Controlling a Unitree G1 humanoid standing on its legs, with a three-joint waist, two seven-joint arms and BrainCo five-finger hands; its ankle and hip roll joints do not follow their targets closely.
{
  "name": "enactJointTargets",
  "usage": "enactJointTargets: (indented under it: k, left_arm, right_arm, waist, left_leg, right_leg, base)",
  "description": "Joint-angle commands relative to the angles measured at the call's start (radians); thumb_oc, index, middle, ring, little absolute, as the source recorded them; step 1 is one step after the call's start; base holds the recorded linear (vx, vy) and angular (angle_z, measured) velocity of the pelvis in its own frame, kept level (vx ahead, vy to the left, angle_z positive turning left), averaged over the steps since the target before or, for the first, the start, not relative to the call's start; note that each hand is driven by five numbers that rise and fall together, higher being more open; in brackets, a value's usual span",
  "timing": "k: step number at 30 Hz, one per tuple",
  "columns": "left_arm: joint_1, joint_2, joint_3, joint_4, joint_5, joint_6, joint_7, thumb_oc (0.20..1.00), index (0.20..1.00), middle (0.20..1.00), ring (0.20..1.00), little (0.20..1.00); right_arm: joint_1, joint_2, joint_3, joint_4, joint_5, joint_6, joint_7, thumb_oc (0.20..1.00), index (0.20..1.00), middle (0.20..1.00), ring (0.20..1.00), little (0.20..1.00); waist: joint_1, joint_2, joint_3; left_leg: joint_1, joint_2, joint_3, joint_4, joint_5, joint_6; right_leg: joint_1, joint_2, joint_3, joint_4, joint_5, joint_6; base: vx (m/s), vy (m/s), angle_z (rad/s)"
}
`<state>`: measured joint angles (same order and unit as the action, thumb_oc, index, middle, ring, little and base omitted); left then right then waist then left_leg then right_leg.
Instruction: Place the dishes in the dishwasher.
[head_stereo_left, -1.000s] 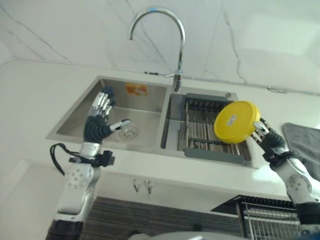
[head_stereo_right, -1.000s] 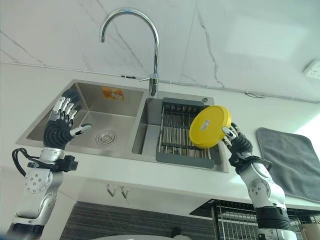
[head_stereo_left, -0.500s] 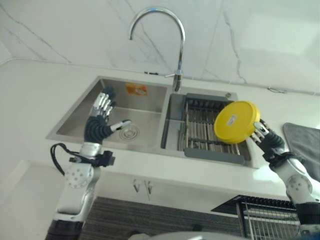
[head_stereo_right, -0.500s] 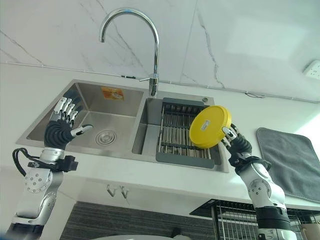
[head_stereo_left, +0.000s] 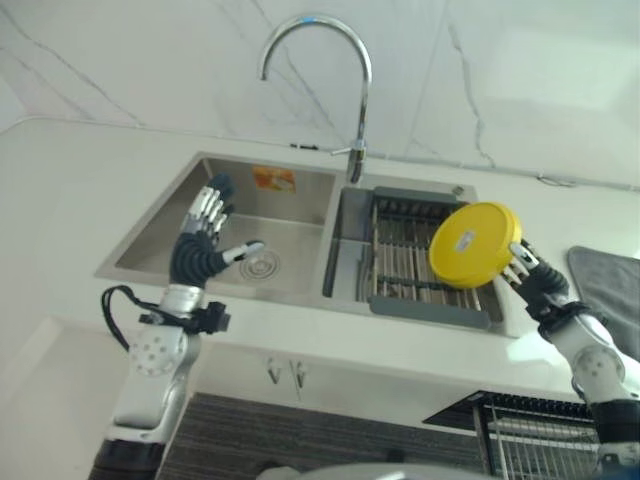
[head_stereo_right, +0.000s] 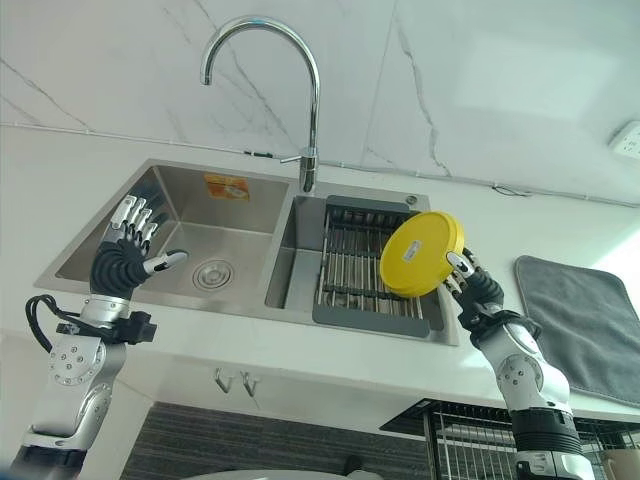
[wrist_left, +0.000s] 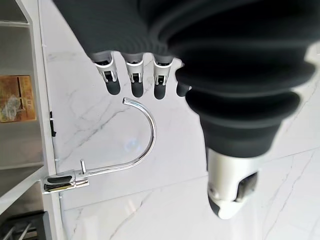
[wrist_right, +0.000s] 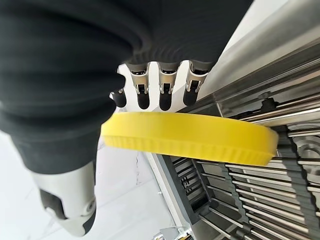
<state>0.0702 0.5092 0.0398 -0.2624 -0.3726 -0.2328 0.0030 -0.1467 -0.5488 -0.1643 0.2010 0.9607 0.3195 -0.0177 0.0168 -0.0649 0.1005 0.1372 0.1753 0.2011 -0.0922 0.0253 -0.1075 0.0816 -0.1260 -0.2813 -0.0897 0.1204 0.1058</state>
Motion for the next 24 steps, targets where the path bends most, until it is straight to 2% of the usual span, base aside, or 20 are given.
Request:
enactJointTargets:
  k: [1,24]
  left_arm:
    - [-0.051,0.048,0.008,-0.006,-0.001,-0.024,0.007,1.000,1.000,1.000,1.000,1.000]
    - [-0.066,0.065,-0.019,0.000,-0.009,-0.003,0.010,1.000,1.000,1.000,1.000,1.000]
  right_arm:
    - [-0.130,-0.080,0.005,0.050,-0.006,-0.029,0.011,1.000,1.000,1.000,1.000,1.000]
    - [-0.191,-0.130,0.053,0.149,-0.046,-0.015,0.023,1.000,1.000,1.000,1.000,1.000]
  waist:
    - [0.027,0.000,-0.001]
    - [0.044,-0.002,0.002]
  left_leg:
    - [0.015,0.001,0.017,0.005,-0.051,0.028]
    - [0.016,-0.005,0.010,0.005,-0.053,0.029]
  right_leg:
    - [0.073,-0.009,0.047,0.002,-0.104,0.030]
    - [0.080,-0.011,0.040,0.002,-0.106,0.029]
  base:
    - [0.00,0.000,0.00]
    - [0.00,0.000,0.00]
